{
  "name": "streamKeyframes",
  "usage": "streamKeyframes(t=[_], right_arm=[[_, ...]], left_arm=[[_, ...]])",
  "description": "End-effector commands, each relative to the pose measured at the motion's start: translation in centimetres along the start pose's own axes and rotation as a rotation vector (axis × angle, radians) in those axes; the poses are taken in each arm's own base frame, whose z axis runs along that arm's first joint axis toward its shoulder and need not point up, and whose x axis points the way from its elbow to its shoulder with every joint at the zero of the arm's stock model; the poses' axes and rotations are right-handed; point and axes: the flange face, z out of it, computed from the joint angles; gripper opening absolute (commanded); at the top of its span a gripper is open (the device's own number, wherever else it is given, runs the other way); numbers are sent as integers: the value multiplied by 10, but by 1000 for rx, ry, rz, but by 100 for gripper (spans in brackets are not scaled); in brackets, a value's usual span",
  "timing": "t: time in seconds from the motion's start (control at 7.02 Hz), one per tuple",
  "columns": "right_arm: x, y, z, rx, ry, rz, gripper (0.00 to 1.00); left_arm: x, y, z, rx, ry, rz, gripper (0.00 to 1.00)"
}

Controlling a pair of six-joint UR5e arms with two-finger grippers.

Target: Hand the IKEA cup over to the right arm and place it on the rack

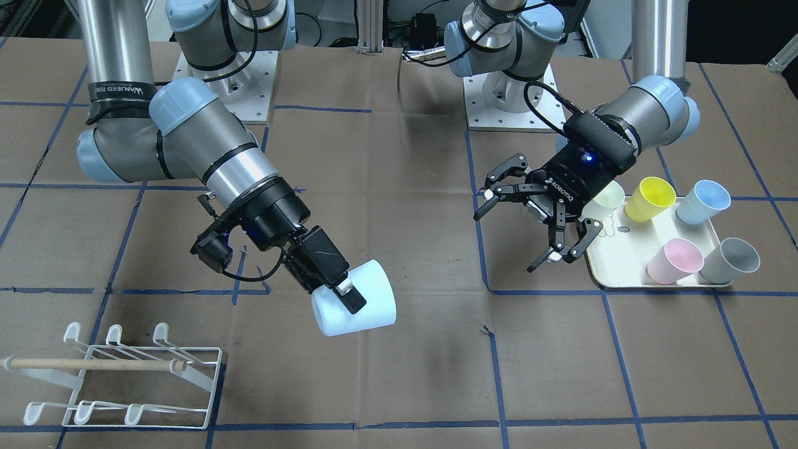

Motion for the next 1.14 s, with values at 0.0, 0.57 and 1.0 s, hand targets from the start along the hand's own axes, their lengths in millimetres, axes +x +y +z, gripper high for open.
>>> streamKeyframes(t=[0.0,0.57,1.0], right_arm=[[12,-41,-14,128,66,-306,36],[21,-113,-38,301,286,-913,33],[48,-165,-38,314,433,-1179,33]], left_arm=[[-52,-27,16,-96,-143,-63,99],[-80,-94,75,-656,-551,-253,99],[-29,-109,45,-1017,-661,-489,100]])
